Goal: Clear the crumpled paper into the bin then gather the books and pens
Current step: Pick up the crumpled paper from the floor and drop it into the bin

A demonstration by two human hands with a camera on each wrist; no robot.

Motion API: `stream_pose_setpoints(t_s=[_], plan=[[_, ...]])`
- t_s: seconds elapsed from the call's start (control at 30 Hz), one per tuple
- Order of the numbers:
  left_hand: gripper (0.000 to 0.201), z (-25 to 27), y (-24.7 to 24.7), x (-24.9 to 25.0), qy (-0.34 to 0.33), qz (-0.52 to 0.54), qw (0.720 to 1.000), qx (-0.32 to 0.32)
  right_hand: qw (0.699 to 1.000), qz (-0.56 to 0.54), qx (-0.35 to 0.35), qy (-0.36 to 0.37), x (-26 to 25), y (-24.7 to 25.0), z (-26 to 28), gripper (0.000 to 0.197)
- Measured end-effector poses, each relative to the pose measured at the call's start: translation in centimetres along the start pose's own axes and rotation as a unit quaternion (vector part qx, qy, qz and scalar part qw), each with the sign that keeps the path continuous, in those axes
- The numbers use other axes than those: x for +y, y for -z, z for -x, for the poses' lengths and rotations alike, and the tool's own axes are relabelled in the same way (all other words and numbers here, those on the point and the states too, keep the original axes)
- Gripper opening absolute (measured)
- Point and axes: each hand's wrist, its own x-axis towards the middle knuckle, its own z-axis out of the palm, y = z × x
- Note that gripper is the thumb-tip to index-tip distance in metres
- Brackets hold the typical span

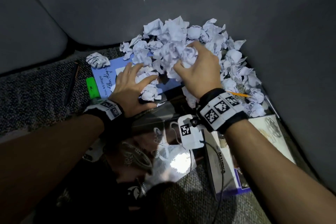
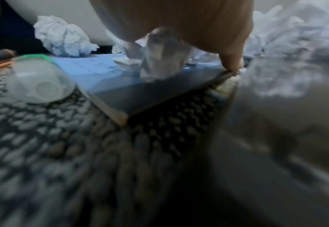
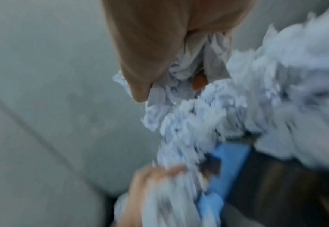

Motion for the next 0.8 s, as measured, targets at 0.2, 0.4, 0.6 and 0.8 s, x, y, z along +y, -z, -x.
stream_pose_setpoints(t_s=[0.2, 0.4, 0.6, 0.8], plan=[[0.079, 0.3, -0.4, 0.4, 0.008, 0.018, 1.0, -0.01, 0.986, 0.149, -0.001, -0.069, 3.7, 4.6, -2.6, 0.05], [0.058, -0.7, 0.4, 0.9, 0.001, 0.049, 0.998, -0.046, 0.954, 0.176, -0.231, -0.073, 4.6, 0.2, -4.5, 0.067], [0.056, -3.3, 2.6, 1.5, 0.05, 0.085, 0.994, -0.04, 0.946, 0.22, -0.228, -0.073, 4.6, -1.2, -5.1, 0.046], [0.067, -6.5, 4.2, 3.1, 0.033, 0.026, 0.999, -0.011, 0.953, 0.209, -0.208, -0.071, 5.1, -1.4, -4.9, 0.054]])
